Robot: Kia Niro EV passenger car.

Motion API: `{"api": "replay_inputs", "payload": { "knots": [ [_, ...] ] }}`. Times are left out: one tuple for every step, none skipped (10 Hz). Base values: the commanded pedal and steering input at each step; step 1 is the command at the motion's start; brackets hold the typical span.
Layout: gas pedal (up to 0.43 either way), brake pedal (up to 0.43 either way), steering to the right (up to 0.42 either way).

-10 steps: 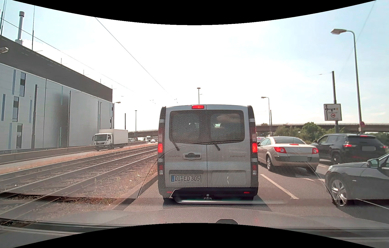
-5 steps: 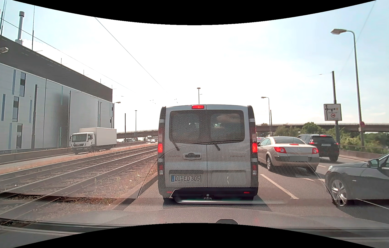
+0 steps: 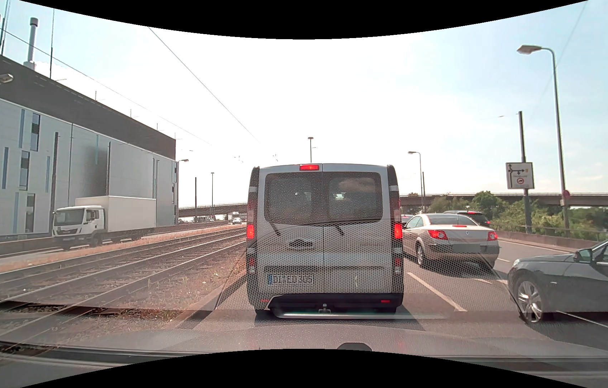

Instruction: Follow the waypoints while adhering to traffic rules and regulations

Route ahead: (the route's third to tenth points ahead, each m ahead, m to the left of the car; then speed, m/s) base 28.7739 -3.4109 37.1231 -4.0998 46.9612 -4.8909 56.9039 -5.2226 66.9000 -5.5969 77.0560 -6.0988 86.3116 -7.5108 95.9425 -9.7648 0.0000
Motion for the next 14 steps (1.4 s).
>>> {"api": "replay_inputs", "payload": {
  "knots": [
    [0.000,0.299,-0.019],
    [0.000,0.299,-0.019],
    [0.000,0.299,-0.019],
    [0.000,0.299,-0.019],
    [0.000,0.299,-0.019],
    [0.000,0.299,-0.019],
    [0.000,0.299,-0.019],
    [0.000,0.299,-0.019],
    [0.000,0.299,-0.019],
    [0.000,0.299,-0.019],
    [0.000,0.299,-0.019],
    [0.000,0.299,-0.019],
    [0.000,0.299,-0.019],
    [0.000,0.299,-0.019]
  ]
}}
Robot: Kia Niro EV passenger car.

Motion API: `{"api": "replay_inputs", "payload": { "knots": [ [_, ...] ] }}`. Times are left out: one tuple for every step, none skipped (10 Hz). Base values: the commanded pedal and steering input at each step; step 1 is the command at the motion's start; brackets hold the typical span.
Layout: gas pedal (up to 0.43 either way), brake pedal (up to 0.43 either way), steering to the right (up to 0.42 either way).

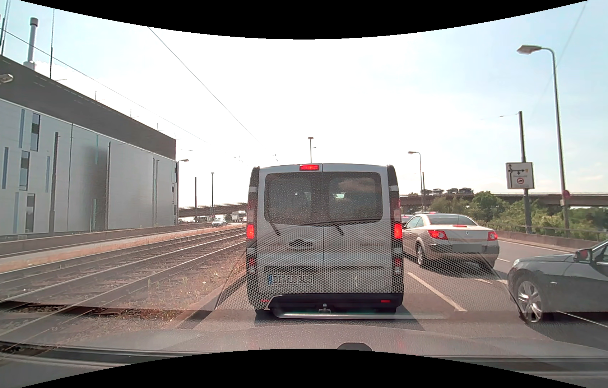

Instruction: Follow the waypoints while adhering to traffic rules and regulations

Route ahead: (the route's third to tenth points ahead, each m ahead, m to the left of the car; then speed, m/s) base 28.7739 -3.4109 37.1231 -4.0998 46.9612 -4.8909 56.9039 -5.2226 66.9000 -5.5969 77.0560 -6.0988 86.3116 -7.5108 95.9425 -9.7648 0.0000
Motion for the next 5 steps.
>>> {"api": "replay_inputs", "payload": {
  "knots": [
    [0.000,0.299,-0.019],
    [0.000,0.299,-0.019],
    [0.000,0.299,-0.019],
    [0.000,0.299,-0.019],
    [0.000,0.299,-0.019]
  ]
}}
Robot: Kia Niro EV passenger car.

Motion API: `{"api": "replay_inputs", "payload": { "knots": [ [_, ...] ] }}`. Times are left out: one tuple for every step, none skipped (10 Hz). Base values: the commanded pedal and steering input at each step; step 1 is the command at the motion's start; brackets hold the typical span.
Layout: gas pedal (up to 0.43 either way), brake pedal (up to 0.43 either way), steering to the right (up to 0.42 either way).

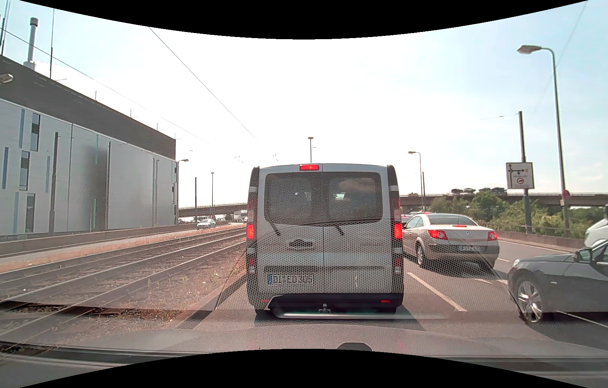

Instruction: Follow the waypoints while adhering to traffic rules and regulations

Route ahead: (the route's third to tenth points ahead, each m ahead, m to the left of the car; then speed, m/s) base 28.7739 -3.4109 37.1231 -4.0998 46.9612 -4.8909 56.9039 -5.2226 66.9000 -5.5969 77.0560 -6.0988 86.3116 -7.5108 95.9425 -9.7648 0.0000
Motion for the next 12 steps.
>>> {"api": "replay_inputs", "payload": {
  "knots": [
    [0.000,0.299,-0.019],
    [0.000,0.299,-0.019],
    [0.000,0.299,-0.019],
    [0.000,0.299,-0.019],
    [0.000,0.299,-0.019],
    [0.000,0.299,-0.019],
    [0.000,0.299,-0.019],
    [0.000,0.299,-0.019],
    [0.000,0.299,-0.019],
    [0.000,0.305,-0.019],
    [0.000,0.299,-0.019],
    [0.000,0.299,-0.019]
  ]
}}
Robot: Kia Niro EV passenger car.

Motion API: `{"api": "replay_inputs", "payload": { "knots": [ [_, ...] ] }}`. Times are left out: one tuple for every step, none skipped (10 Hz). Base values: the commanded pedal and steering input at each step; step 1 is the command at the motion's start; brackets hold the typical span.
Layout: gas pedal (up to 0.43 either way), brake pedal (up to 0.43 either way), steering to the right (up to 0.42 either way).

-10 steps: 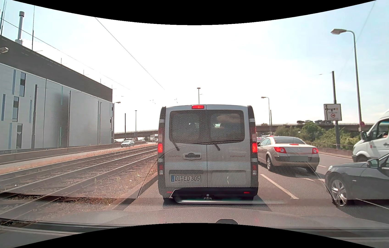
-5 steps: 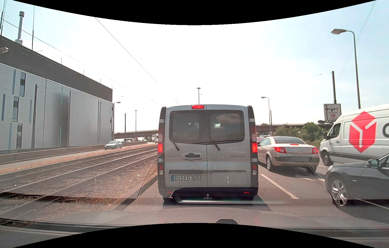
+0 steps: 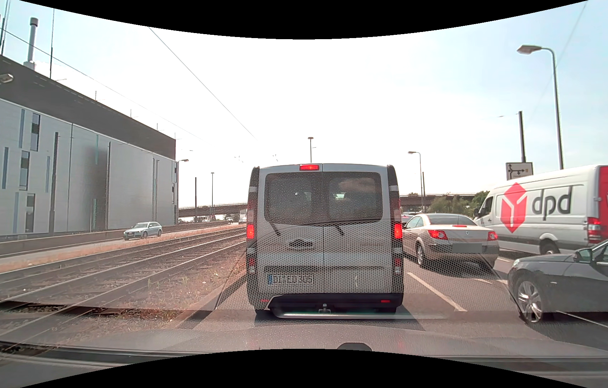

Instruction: Follow the waypoints while adhering to traffic rules and regulations

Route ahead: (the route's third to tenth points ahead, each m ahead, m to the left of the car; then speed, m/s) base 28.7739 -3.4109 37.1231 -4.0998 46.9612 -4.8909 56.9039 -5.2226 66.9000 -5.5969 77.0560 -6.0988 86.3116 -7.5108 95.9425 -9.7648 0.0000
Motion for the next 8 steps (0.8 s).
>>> {"api": "replay_inputs", "payload": {
  "knots": [
    [0.000,0.299,-0.019],
    [0.000,0.299,-0.019],
    [0.000,0.299,-0.019],
    [0.000,0.299,-0.019],
    [0.000,0.299,-0.019],
    [0.000,0.299,-0.019],
    [0.000,0.299,-0.019],
    [0.000,0.299,-0.019]
  ]
}}
